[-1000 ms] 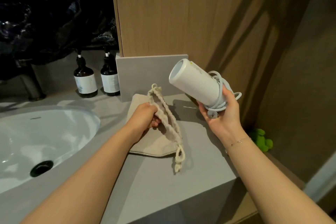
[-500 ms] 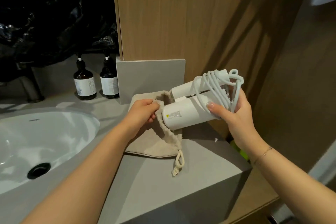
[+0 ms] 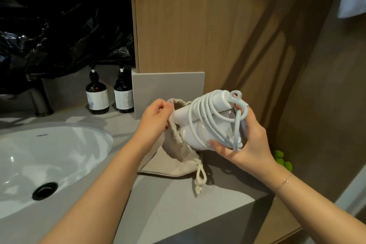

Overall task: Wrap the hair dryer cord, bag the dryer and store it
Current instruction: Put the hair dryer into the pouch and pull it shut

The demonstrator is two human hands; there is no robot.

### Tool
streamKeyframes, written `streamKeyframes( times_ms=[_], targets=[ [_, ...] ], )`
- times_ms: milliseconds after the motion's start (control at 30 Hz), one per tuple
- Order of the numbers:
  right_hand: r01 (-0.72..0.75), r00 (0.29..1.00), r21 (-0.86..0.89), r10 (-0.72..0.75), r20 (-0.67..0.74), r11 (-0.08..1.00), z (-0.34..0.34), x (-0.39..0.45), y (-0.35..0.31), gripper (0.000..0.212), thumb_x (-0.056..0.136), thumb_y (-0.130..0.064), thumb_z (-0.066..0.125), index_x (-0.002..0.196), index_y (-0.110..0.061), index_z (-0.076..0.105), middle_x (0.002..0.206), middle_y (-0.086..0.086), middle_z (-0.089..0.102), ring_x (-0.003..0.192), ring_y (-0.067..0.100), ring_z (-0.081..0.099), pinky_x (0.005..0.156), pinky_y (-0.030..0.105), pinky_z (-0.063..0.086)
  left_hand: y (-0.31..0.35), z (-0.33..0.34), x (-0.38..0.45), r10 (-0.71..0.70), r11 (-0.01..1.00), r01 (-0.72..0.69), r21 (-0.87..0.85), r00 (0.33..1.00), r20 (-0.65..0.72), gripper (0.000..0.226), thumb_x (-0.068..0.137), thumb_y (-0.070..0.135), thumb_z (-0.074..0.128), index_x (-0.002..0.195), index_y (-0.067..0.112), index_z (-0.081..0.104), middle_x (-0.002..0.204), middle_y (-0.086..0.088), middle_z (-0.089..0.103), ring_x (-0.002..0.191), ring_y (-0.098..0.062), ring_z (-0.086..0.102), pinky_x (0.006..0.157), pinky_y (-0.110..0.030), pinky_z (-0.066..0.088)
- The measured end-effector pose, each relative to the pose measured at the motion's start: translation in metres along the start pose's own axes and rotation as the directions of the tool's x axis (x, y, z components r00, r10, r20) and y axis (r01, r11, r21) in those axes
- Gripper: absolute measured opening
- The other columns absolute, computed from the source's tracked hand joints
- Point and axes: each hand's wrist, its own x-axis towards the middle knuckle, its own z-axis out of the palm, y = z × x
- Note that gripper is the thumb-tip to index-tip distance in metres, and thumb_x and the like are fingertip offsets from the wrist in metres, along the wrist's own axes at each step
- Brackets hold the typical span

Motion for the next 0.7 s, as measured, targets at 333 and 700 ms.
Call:
streamKeyframes(
  times_ms=[333, 700],
  targets=[
    [-0.163, 0.986, 0.041, 0.165, -0.030, 0.986, 0.039, 0.012, -0.005, 0.081, 0.064, -0.055, 0.079, 0.124, -0.055, 0.025, 0.116, -0.047, 0.042, 0.112, -0.009, 0.052, 0.084, 0.009, 0.049, 0.022, 0.001, -0.011, 0.132, 0.987, -0.127, -0.097, 0.990, 0.048, 0.027, 0.101, 0.022, 0.047, 0.076, 0.014, 0.052, 0.069, 0.001, 0.051, 0.061, -0.003, 0.047, 0.062, -0.015, 0.042],
    [-0.017, 0.992, -0.255, 0.048, 0.118, 0.967, 0.030, 0.039, -0.008, 0.085, 0.073, -0.060, 0.071, 0.138, -0.046, 0.018, 0.134, -0.028, 0.045, 0.104, 0.004, 0.058, 0.082, 0.016, 0.052, 0.041, -0.010, -0.014, 0.079, 0.940, -0.065, -0.336, 0.996, 0.029, 0.028, 0.101, 0.021, 0.046, 0.094, 0.011, 0.071, 0.089, -0.007, 0.074, 0.085, -0.019, 0.070, 0.081, -0.030, 0.055]
  ],
)
